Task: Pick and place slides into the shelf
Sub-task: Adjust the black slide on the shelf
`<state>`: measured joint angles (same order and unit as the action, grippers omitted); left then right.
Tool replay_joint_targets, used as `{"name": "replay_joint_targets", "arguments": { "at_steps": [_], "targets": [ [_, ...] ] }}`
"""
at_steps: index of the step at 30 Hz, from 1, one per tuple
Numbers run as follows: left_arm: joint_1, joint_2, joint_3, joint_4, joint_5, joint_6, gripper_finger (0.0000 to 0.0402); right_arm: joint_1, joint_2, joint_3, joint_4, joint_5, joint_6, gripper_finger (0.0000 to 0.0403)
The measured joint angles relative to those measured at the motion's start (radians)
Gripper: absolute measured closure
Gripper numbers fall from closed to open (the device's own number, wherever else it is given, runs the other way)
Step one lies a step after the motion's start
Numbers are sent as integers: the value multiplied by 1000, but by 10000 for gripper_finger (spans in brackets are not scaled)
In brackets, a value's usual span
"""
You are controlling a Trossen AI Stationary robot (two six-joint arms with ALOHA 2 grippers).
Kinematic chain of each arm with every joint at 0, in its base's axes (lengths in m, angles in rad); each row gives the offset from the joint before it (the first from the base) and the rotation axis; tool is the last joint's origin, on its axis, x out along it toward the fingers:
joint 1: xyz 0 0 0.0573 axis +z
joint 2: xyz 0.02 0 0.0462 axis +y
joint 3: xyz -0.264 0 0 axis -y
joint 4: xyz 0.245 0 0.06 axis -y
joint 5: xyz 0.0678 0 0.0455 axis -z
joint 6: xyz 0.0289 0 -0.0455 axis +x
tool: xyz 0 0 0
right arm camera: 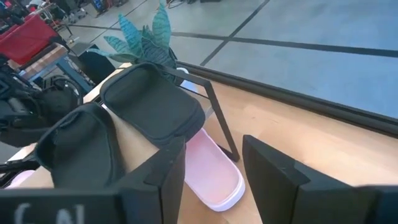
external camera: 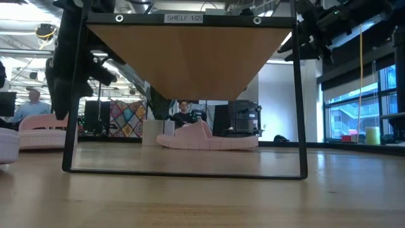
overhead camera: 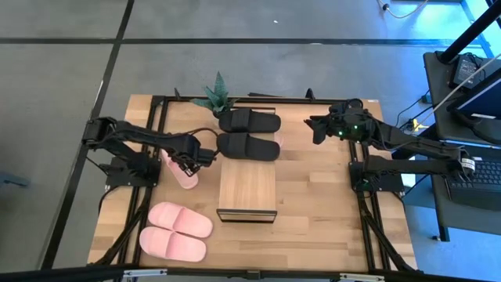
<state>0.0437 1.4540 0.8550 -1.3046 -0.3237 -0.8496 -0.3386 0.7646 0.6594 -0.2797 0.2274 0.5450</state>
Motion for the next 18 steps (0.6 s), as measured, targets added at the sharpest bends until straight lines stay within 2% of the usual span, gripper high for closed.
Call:
{"name": "replay_joint_targets", "arguments": {
  "at_steps": [7, 18],
  "targets": [
    [0, 0, -59, 10, -7, -38, 173, 0, 2, 0, 0, 0, 10, 242],
    [-1, 0, -50, 15, -1, -33, 173, 0, 1, 0, 0, 0, 26, 242]
  ]
}}
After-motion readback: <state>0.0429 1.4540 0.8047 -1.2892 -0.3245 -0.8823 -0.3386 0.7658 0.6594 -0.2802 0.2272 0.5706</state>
